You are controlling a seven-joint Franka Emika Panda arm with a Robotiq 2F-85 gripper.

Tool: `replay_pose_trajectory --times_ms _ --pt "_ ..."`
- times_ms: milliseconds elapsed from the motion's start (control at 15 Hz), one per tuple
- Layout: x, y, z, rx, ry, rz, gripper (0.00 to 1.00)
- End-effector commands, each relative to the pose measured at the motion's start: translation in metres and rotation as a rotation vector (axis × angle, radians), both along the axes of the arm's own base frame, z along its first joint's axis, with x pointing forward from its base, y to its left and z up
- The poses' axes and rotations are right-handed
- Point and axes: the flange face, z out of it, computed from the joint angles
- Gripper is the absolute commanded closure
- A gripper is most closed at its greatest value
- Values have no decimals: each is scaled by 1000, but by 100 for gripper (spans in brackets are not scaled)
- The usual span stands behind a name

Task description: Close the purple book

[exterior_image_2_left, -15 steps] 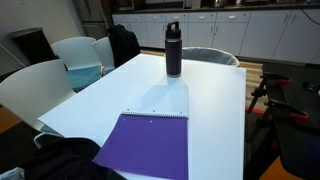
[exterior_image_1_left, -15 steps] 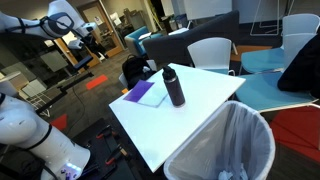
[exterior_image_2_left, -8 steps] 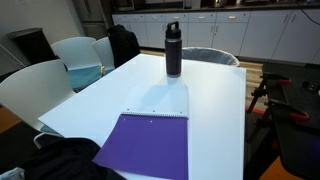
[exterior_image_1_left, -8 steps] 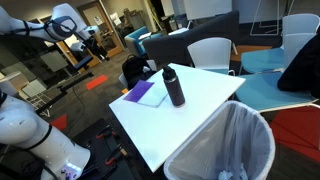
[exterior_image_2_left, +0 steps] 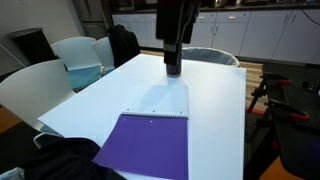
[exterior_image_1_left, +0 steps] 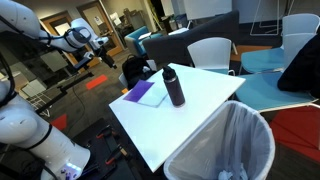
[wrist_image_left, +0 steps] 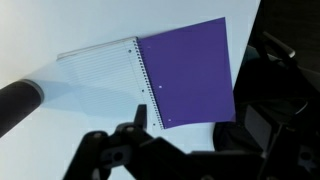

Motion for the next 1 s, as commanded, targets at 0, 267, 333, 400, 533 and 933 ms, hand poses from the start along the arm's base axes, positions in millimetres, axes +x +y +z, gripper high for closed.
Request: replay_pose_trajectory --times_ms 0,267,333,400,533,933 --pt "29 59 -47 -23 -2 -28 0" --pt "47 112 -93 39 1 107 0" --pt "53 121 -102 68 -6 144 0" --pt "59 128 -111 87 -15 164 0" --pt "74 132 -130 100 -33 188 0" --pt "105 136 -175 37 -36 233 0"
